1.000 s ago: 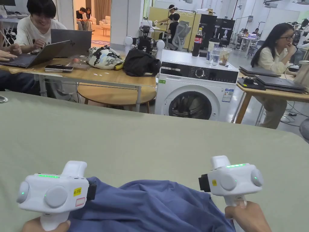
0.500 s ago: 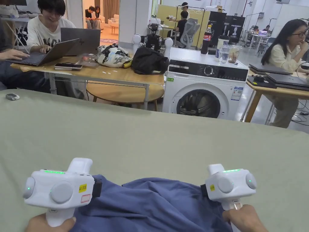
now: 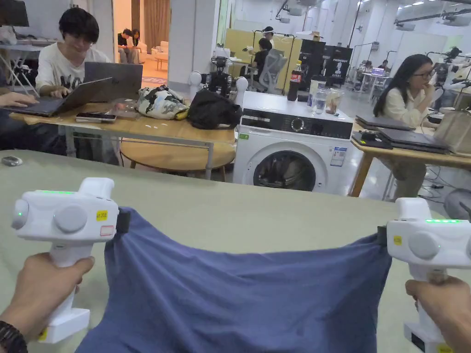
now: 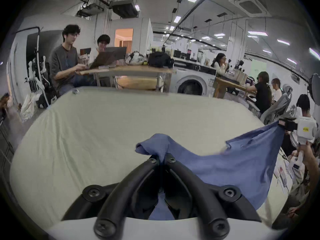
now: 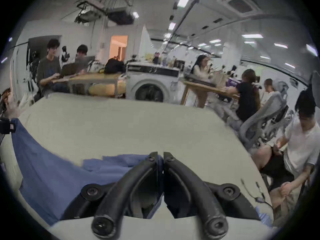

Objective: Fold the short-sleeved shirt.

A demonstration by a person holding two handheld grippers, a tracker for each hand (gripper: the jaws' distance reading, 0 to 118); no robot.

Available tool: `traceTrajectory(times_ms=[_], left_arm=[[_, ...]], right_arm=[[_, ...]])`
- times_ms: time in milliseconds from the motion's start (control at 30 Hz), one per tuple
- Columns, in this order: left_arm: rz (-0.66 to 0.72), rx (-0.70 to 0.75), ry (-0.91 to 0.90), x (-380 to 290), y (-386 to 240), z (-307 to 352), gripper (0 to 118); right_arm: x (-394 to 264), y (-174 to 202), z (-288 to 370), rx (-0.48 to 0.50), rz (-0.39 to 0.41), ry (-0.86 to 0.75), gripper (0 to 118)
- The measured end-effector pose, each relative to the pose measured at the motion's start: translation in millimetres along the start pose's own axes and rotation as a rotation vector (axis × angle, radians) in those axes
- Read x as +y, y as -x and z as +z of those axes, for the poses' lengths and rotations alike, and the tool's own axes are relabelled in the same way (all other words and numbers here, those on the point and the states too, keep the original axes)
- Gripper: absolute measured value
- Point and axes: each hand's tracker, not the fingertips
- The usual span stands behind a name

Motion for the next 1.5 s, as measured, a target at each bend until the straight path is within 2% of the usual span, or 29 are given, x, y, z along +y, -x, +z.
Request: traceTrajectory(times_ms=[100,267,400,600,867,1000,1233,1367,1500], left_arm=[[-0.01,0.026,-0.052,28,3,26,0],[-0.005,0.023,-0.117,77,2,57,0],[-0.044,0.022,-0.15,115,-4,69,0],[-0.022,0.032,-0.18,176,10,70,0],[-0.009,0.059,-0.251,250,25,77,0],[-0.012,0.077,-0.302,274,26,89,0],[-0.04,0.103,-0.295,266,35,85,0],[-0.045,0.111,-0.266,233,38,77,0],[-0.054,0.092,-0.23,182,39,75,0]], right_arm=[[17,-20,27,-0.064,0.01,-0.056,1],[49,-40,66,-0.034,-0.105,-0.121,1],[79,-34,81,-0.058,-0.067,-0.171,1],[139,-31,81,-0.065,-0.104,-0.217,1],[235,-17,84,-0.078,-0.1,-0.356,1],[265,-7,91,-0.111,-0.036,-0.412,1],[251,1,89,-0.098,-0.053,-0.42,1],[208,11,79,-0.097,-0.012,-0.37,1],[152,15,82,-0.09,-0.024,-0.316,1]])
